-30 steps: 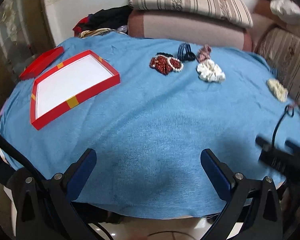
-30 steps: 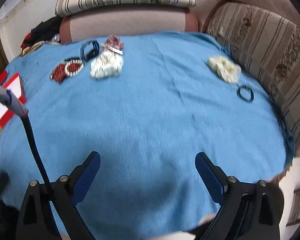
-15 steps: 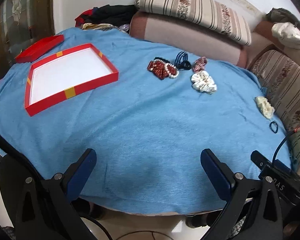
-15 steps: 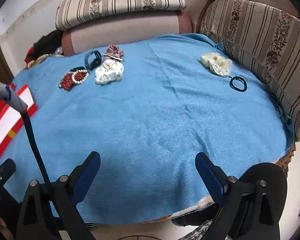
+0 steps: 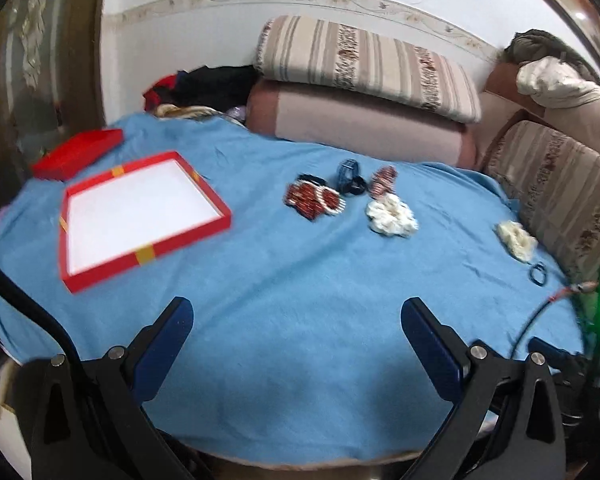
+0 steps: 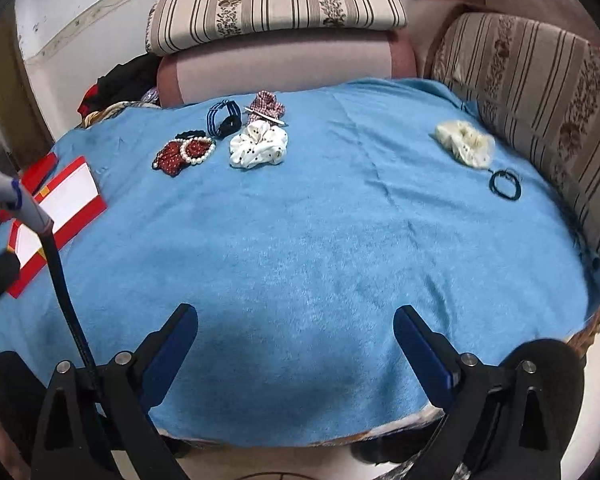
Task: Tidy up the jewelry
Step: 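Move both tools toward the cluster of hair accessories on the sheet, then grasp the blue striped watch strap with the left tool while the right tool grasps the white polka-dot scrunchie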
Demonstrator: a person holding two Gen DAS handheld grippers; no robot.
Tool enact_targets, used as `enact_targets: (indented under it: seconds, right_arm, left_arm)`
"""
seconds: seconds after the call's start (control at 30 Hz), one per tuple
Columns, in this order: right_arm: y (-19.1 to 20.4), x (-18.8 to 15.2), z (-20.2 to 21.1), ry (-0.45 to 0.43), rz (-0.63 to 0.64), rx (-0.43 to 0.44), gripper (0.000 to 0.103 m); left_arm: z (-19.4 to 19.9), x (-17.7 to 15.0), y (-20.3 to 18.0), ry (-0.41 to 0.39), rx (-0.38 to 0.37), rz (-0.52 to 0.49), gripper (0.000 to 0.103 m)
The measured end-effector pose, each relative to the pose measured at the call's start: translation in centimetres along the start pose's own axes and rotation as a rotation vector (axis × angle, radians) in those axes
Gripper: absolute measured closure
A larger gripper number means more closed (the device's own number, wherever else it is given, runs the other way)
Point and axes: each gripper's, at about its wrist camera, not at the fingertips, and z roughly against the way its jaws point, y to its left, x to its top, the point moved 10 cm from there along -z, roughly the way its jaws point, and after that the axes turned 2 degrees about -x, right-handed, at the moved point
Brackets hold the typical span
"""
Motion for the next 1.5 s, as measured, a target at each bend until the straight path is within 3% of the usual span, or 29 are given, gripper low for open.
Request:
enact_targets:
  seconds: [0.17, 0.37, 0.7, 1.07, 1.23, 1.33, 1.4, 1.5]
  right_arm:
    - [-0.9, 2.1, -1.2, -0.026, 0.038, -0.055, 0.003]
    - [-1.1, 4.2, -3.6, -0.007, 0.061, -0.051, 0.003]
    - [0.0, 8.9, -8.2, -0.012, 0.122, -0.046, 0.008]
    - [0.7, 11.0, -12.0, 0.016, 0.144, -0.070, 0.011]
    - [0.8, 11.6, -12.9, 0.018, 0.151, -0.069, 0.011]
    - [0.7, 12.3, -13.5, 0.013, 0.144, -0.053, 0.013]
    - [0.5, 12.9, -14.0, 0.015, 0.118, -0.020, 0.014]
    - [0.6, 13.6, -14.5, 0.024, 0.066, 0.068, 0.021]
  left_arm:
    - [-3.0, 1.4, 2.6, 0.093, 0.066, -0.001, 0.000]
    - [-5.6, 3.6, 5.2, 0.103, 0.140, -0.013, 0.000]
    - [-11.3, 5.5, 4.8, 0.162, 0.071, -0.033, 0.000]
    - [-15.5, 7.5, 4.7, 0.170, 0.058, -0.054, 0.000]
    - [-17.5, 8.4, 5.1, 0.193, 0.042, -0.033, 0.008]
    - [-18.8, 9.0, 4.8, 0.215, 0.016, -0.037, 0.025]
    - [-19.8, 9.4, 4.3, 0.236, -0.013, -0.036, 0.035]
    - [-21.1, 9.9, 3.7, 0.253, -0.051, -0.025, 0.037]
